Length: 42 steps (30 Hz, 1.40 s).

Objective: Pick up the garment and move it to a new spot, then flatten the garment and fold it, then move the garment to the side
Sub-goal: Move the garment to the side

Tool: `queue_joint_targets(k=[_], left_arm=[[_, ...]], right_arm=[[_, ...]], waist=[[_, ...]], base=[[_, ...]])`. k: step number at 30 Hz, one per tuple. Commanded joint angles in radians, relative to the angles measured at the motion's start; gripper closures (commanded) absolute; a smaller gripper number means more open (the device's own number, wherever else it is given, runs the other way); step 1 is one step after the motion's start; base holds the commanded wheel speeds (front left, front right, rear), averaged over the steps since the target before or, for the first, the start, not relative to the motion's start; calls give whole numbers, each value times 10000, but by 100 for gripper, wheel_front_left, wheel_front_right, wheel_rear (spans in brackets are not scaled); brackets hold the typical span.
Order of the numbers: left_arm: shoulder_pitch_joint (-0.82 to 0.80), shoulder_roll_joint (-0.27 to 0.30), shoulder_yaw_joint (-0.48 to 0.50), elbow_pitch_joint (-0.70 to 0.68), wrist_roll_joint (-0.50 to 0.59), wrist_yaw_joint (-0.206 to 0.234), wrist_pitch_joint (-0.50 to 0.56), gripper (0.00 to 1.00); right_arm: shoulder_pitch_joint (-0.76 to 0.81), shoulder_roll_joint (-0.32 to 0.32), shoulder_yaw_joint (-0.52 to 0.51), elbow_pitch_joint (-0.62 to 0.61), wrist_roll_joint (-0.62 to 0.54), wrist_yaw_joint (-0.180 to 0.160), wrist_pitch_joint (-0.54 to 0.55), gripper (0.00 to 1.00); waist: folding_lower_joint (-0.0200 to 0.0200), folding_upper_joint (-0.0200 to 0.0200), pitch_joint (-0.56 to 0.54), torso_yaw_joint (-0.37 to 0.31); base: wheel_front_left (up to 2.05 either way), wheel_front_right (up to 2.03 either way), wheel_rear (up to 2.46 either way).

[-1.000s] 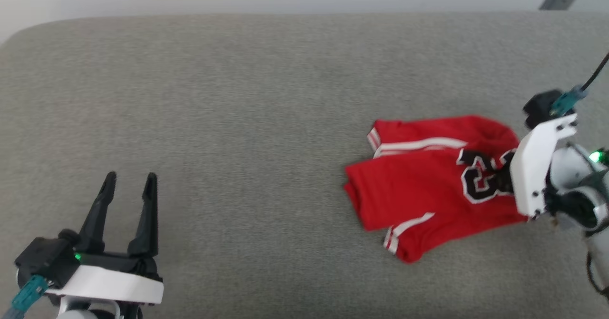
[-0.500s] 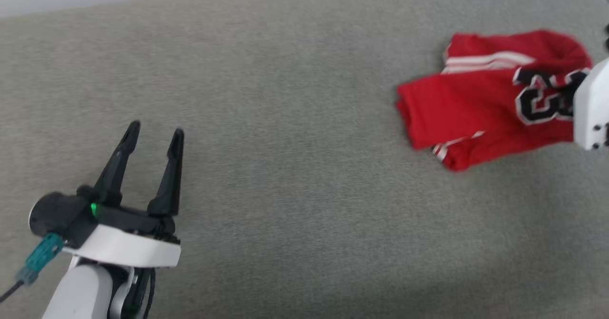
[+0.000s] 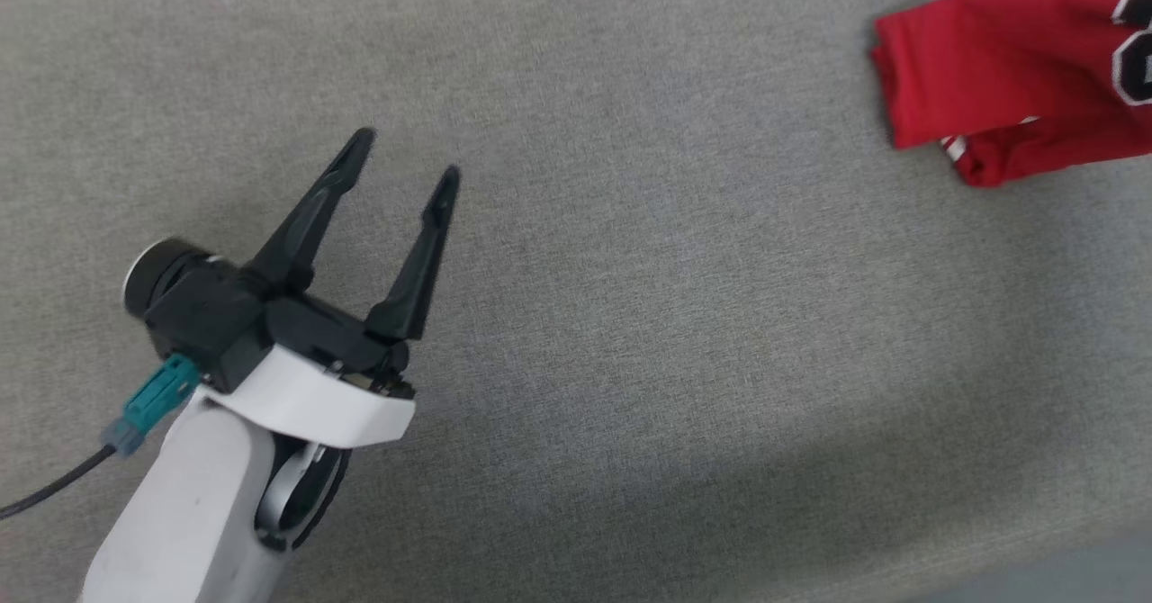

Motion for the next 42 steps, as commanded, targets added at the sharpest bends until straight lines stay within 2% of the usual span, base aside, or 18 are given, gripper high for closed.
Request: queue_joint_targets(k=[1,10,15,16,17,28,42], left_arm=[[-296,63,-144,25,-38,-18,-49,0],[-1221,126,-923,212,-249,-18,-49,0],[-1419,131,-970,289,-342,-18,-49,0],[-1410,149,-925,290,-358,-18,-49,0],[-1396,160,-884,280,-360,-18,-49,0],[-837,185,-212,279,-532,-18,-49,0],[258,-232,1268,-43,-409,-18,-49,0]], right_arm=[[-275,35,-106,279,-234,-6,-284,100],[-941,622,-888,2256,-1452,-6,-1636,100],[-1205,809,-1611,3193,-1899,-5,-2235,50],[-1255,839,-1758,3345,-1988,-6,-2334,16],[-1293,871,-1848,3461,-2072,-6,-2401,0],[-1750,1005,-2407,3899,-2439,-6,-3253,0],[-1353,1427,-2130,3712,-2059,-6,-4229,0]], waist=[[0,0,197,-26],[0,0,659,318],[0,0,756,549],[0,0,763,570],[0,0,765,588],[0,0,463,531],[0,0,-416,697]], base=[[0,0,0],[0,0,0],[0,0,0],[0,0,0],[0,0,0],[0,0,0],[0,0,0]])
